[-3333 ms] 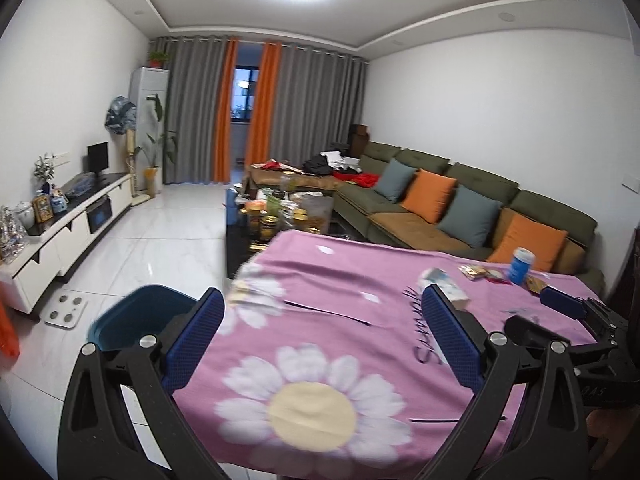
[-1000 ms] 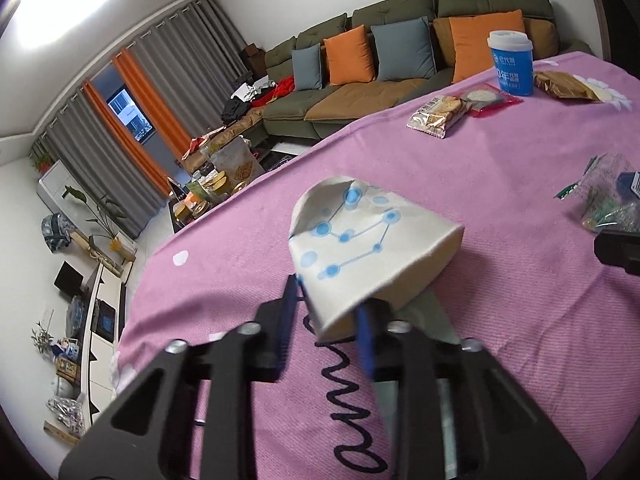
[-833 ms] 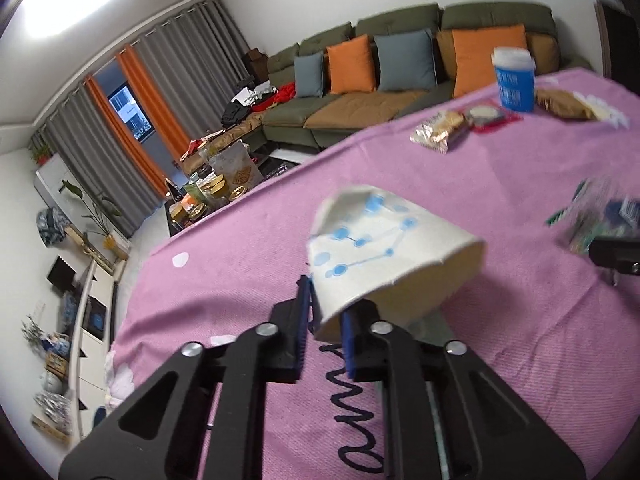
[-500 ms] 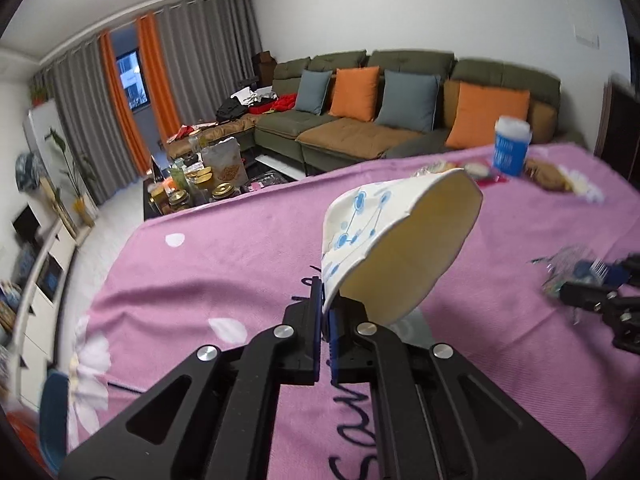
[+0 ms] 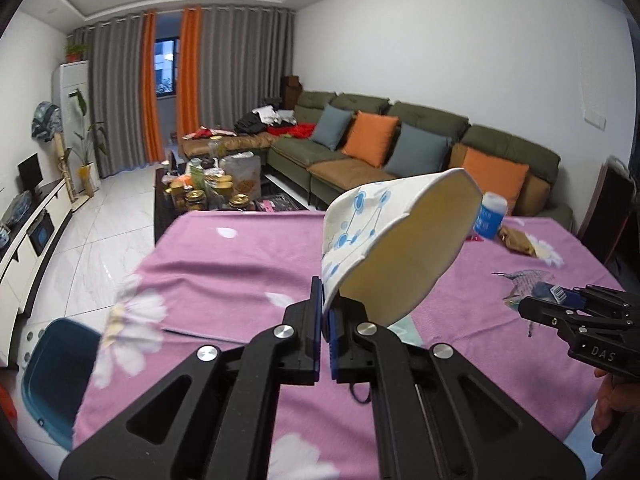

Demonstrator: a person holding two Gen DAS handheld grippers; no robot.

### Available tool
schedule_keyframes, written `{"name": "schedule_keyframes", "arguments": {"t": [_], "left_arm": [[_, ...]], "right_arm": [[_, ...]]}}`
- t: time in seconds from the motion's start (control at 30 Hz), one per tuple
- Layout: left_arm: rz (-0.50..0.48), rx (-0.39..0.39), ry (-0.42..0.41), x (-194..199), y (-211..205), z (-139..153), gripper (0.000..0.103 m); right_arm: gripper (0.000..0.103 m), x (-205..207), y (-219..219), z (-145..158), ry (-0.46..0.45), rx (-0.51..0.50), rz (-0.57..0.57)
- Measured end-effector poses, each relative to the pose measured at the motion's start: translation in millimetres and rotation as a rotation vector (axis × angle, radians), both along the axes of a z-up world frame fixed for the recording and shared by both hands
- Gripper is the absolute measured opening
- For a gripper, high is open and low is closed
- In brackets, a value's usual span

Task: Collect trash
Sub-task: 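Carry the paper cup and silver wrapper over the teal bin and open both tools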

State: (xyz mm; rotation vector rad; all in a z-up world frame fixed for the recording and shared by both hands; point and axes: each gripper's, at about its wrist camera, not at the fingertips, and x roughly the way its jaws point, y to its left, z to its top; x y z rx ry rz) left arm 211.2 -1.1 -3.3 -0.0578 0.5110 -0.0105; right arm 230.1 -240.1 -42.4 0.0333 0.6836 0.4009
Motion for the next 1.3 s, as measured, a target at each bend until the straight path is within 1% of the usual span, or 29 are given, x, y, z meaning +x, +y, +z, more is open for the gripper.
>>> {"name": "schedule_keyframes", "arguments": {"t": [0.17, 0.4, 0.43, 0.6, 0.77, 0.93, 1.1, 1.17, 1.3], "left_arm": [[0.064, -0.026, -0.041, -45.2, 26.8, 11.8, 0.003], [0.177, -0.045, -0.095, -113.4, 69.6, 22.3, 0.003], [0.190, -0.046, -0.101, -118.6, 72.7, 24.3, 0.003], [0.292, -0.054, -0.138, -161.1, 105.8, 31.3, 0.003], [0.383, -0.069, -0.163, -200.0, 140.3, 33.9, 0.003], [0.462, -0.080, -0.165, -234.9, 170.8, 30.8, 0.003], [0.530, -0.089, -0.161, -273.3, 200.4, 25.9, 0.003], [0.554, -0.097, -0.154, -285.4, 213.8, 23.1, 0.003], [0.590, -0.111, -0.133, -303.1, 228.0, 15.1, 0.003]], "right_arm": [[0.034, -21.7, 25.8, 20.8, -0.055, -0.006, 0.062], [0.034, -52.7, 75.0, 43.2, -0.118, -0.018, 0.177], [0.034, -56.1, 82.2, 46.1, -0.125, -0.017, 0.196], [0.034, -75.2, 127.5, 63.5, -0.174, -0.021, 0.308], [0.034, -86.1, 173.5, 76.9, -0.216, -0.036, 0.416], [0.034, -89.0, 217.6, 81.3, -0.225, -0.042, 0.515], [0.034, -87.5, 258.2, 81.4, -0.220, -0.047, 0.589], [0.034, -84.2, 274.0, 80.7, -0.208, -0.045, 0.617], [0.034, -78.3, 302.8, 75.3, -0.183, -0.053, 0.655]]}}
